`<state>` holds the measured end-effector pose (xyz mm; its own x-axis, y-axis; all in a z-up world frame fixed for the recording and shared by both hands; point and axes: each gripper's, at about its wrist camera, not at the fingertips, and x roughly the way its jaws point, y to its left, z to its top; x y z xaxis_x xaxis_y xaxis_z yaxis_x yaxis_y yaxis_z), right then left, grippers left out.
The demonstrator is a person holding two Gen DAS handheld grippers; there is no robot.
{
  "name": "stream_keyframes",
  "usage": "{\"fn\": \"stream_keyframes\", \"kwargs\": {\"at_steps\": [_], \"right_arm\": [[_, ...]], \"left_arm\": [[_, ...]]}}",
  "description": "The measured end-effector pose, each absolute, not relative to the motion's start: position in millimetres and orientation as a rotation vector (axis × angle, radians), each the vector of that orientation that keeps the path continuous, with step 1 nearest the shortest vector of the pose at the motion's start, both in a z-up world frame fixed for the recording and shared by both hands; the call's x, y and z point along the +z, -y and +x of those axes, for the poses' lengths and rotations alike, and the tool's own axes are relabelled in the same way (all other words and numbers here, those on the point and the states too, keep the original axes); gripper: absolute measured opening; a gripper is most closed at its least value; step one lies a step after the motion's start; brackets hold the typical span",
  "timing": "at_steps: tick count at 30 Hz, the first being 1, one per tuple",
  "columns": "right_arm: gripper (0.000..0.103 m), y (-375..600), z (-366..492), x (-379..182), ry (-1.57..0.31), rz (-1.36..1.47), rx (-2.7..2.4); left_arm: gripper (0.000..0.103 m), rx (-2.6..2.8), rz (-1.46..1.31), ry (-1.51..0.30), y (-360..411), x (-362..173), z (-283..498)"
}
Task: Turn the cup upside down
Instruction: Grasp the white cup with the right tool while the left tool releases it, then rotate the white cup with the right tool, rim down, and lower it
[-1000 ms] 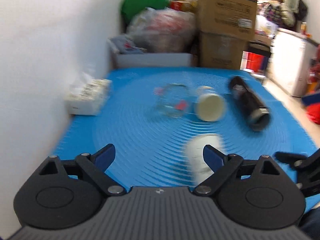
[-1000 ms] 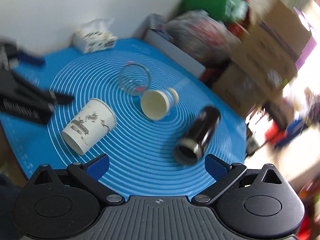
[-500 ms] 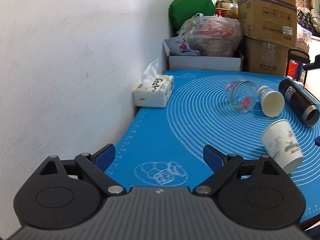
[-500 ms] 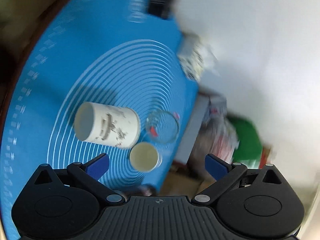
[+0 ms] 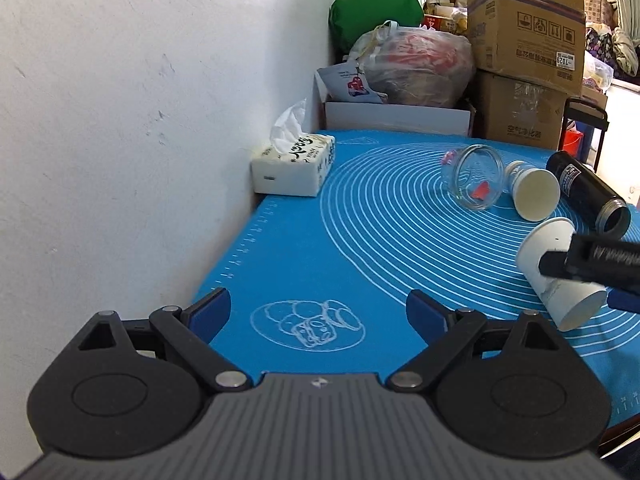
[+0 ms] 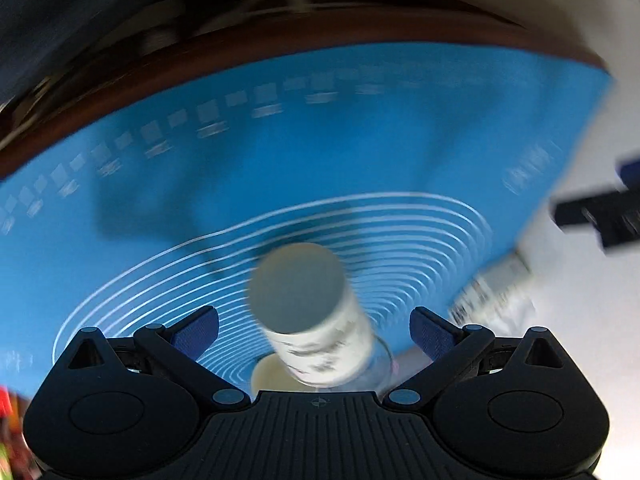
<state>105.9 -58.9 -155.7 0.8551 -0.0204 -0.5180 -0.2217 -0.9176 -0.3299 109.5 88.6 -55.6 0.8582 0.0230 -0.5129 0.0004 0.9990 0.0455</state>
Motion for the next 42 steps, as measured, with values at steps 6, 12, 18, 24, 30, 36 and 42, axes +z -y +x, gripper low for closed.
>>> {"fn": "stream_keyframes", "kwargs": {"at_steps": [6, 12, 18, 24, 30, 36, 42], "right_arm": [[0.1, 74, 123, -165, -0.095, -2.758, 0.806], [0.084, 67, 120, -171, -0.041, -2.789, 0.878], [0.052, 59, 114, -177, -0.124, -2.746, 0.848], [0.052, 55, 118, -170, -0.15, -2.629, 0.795], [0.052, 32, 137, -125, -0.314, -2.208, 0.691], [0.052, 26, 158, -45, -0.487, -1.449, 0.583], [0.052, 77, 181, -16, -0.561, -0.91, 0.452]], "left_arm": [[0.094, 0.013, 0.032, -0.547, -87, -61, 114], [0.094, 0.014, 0.025, -0.558, -87, -64, 116], [0.094, 0.015, 0.04, -0.543, -83, -61, 113], [0.094, 0.003, 0.05, -0.55, -78, -60, 114], [0.094, -0.002, 0.06, -0.536, -74, -54, 114], [0.094, -0.028, 0.045, -0.541, -67, -49, 116], [0.094, -0.075, 0.049, -0.533, -52, -49, 110]]}}
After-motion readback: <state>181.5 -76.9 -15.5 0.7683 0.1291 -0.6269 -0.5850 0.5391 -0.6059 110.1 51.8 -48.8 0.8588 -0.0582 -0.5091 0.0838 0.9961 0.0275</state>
